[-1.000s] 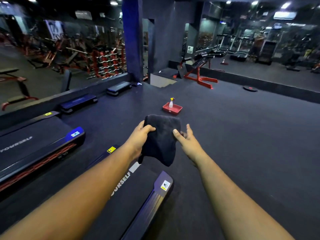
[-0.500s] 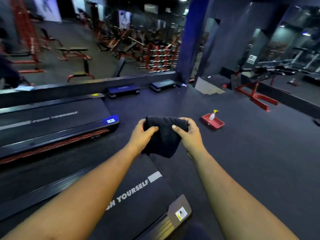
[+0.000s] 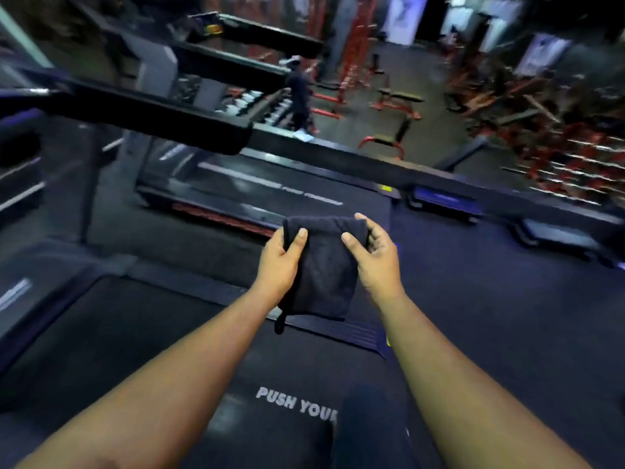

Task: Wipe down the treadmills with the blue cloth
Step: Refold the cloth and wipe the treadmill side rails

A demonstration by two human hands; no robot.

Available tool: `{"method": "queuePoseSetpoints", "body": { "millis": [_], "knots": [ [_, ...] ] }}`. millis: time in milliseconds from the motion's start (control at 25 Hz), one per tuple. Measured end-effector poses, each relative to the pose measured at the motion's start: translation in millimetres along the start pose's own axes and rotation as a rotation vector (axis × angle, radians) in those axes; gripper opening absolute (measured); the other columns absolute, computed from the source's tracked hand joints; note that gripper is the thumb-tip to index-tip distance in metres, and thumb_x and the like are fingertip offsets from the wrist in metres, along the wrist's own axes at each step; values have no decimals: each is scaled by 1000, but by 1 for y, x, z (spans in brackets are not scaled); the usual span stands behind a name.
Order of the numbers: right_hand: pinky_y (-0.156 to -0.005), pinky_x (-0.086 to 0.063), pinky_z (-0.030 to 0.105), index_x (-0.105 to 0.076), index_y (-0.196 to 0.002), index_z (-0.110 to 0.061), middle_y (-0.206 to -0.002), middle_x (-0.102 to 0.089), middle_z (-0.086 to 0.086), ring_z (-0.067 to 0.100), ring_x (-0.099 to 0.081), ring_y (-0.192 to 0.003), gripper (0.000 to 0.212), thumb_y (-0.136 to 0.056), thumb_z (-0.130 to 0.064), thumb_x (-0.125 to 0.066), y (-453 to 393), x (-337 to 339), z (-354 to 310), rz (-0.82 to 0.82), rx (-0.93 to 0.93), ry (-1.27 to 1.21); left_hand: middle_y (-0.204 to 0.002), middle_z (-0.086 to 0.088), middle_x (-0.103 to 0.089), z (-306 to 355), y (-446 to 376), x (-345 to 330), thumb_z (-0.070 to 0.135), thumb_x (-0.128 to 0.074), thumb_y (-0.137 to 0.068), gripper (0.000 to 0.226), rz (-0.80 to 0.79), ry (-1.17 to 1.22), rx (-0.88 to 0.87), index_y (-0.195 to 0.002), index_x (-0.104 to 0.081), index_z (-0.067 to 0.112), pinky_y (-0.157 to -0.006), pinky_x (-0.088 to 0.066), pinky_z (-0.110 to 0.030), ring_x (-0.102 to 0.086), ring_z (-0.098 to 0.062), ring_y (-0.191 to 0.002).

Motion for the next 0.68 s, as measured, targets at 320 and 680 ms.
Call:
{"method": "queuePoseSetpoints", "body": {
  "millis": [320,680],
  "knots": [
    [-100,-43,17,-28,-155,-16,-132,-55,-9,-6,-56,-116,77,-91,-15,-70,-98,-195,9,-730,-235,-20,-103,4,-73,38,-24,131,31,-56,-100,24,708,-81,166,-111,-64,11,-85,-53,-22,-68,-1,-95],
    [-107,-43,41,-34,-148,-15,-144,-42,14,28,-52,-126,80,-84,-38,-75,38,-298,-47,-1166,-154,367,-109,-2,-71,137,138,203,28,-67,-91,25,1053,-224,334,-112,-60,16,-97,-52,-39,-67,-14,-104]
  ]
}}
Point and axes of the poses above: each hand's wrist, its own y-axis away from the middle knuckle, its own x-axis out of the back of the hand, z = x × y, the point moved 10 cm from there along -y, towards the middle knuckle
